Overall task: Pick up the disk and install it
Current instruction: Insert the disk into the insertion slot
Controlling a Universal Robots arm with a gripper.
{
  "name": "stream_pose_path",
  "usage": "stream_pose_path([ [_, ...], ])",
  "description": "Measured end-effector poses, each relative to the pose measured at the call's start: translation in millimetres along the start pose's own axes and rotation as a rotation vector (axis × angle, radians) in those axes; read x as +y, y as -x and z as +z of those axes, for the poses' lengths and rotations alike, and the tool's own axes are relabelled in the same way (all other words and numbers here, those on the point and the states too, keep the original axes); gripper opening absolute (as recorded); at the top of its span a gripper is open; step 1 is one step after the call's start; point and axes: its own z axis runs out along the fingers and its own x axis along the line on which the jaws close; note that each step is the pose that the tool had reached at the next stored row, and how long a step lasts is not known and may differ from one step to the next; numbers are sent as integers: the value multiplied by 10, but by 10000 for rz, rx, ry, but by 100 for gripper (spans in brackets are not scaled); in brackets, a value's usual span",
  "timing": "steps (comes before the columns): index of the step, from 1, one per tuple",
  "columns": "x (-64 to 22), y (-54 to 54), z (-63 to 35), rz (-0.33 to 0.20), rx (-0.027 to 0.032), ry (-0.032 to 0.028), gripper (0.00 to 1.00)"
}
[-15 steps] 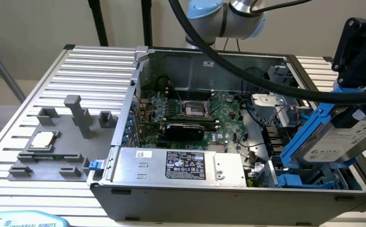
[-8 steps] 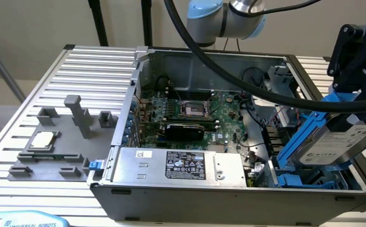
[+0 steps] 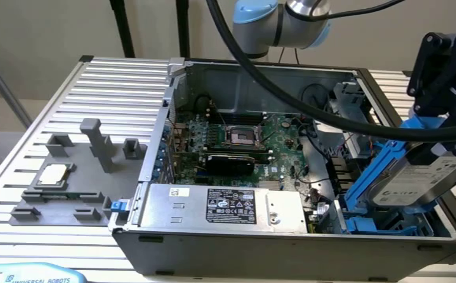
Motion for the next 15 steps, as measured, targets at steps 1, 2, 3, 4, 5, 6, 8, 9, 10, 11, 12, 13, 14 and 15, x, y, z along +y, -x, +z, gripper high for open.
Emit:
stream_pose_path([
  [1, -6, 1, 6, 0, 4, 2, 33],
  [2, -9, 2, 13, 1, 10, 6, 33],
  [3, -11, 5, 21, 2, 15, 9, 33],
  [4, -12, 8, 29, 2, 21, 11, 33],
  [5, -13, 11, 38, 2, 25, 14, 33],
  [6, -15, 15, 46, 2, 30, 18, 33],
  [8, -16, 22, 62, 3, 45, 29, 33],
  [9, -17, 25, 70, 3, 54, 36, 33],
  [10, -17, 29, 77, 3, 65, 44, 33],
  [11, -17, 32, 84, 4, 74, 53, 33],
  [12, -18, 35, 92, 5, 80, 62, 33],
  [13, -20, 38, 98, 5, 87, 72, 33],
  [14, -22, 41, 104, 5, 91, 81, 33],
  [15, -24, 44, 109, 6, 94, 90, 33],
])
